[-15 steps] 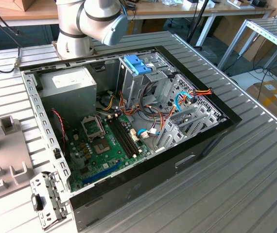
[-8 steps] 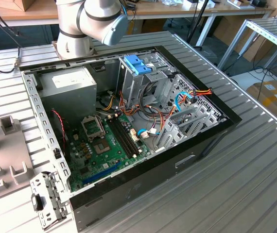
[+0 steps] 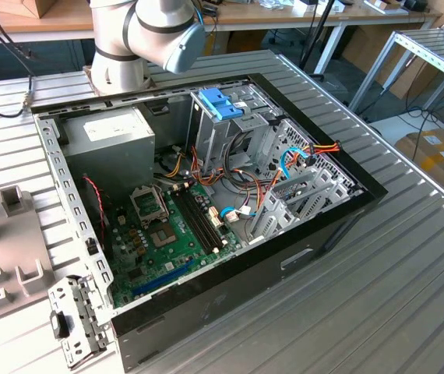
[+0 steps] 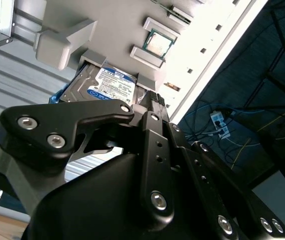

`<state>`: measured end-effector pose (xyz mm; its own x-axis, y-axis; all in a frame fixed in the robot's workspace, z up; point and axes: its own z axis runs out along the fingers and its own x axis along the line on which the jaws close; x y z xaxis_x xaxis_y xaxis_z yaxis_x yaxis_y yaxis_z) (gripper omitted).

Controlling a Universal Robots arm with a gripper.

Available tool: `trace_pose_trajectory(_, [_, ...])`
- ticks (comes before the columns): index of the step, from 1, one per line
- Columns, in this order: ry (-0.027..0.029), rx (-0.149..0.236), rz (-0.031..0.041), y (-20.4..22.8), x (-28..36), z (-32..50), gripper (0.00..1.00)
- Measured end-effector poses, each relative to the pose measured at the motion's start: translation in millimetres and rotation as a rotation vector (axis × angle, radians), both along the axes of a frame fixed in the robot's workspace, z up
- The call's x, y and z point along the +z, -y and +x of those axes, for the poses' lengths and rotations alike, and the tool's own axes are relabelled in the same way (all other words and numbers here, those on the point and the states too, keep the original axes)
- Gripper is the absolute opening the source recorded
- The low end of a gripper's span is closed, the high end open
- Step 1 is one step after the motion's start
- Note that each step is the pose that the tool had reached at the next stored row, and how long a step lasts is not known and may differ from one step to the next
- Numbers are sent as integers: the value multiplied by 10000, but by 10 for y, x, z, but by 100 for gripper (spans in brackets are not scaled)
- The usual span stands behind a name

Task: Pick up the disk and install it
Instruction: 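Reach for the disk, then pick up the disk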

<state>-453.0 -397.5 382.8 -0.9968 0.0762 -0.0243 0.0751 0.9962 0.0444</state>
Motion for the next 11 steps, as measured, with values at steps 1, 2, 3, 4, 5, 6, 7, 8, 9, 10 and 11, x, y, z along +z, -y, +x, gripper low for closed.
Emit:
trace_pose_trajectory(1, [-1, 0, 0, 0, 1, 2, 11])
trace_pose_trajectory(2, [-1, 0, -1, 0, 1, 3, 11])
trace_pose_trajectory(3, [-1, 0, 0, 0, 0, 3, 11])
trace_pose_trajectory(4, [-1, 0, 0, 0, 1, 4, 11])
trace_pose_trajectory(5, [0, 0, 0, 0, 0, 6, 11])
trace_pose_trajectory(6, [-1, 0, 0, 0, -2, 9, 11])
trace_pose_trajectory(7, [-3, 1, -1, 0, -2, 17, 11])
trace_pose_trajectory(8, [-2, 1, -1, 0, -3, 24, 11])
trace_pose_trajectory(9, [-2, 1, 0, 0, -5, 30, 11])
trace_pose_trajectory(10, [-3, 0, -1, 0, -7, 37, 11])
trace_pose_trajectory(11, [-4, 0, -1, 0, -10, 43, 11])
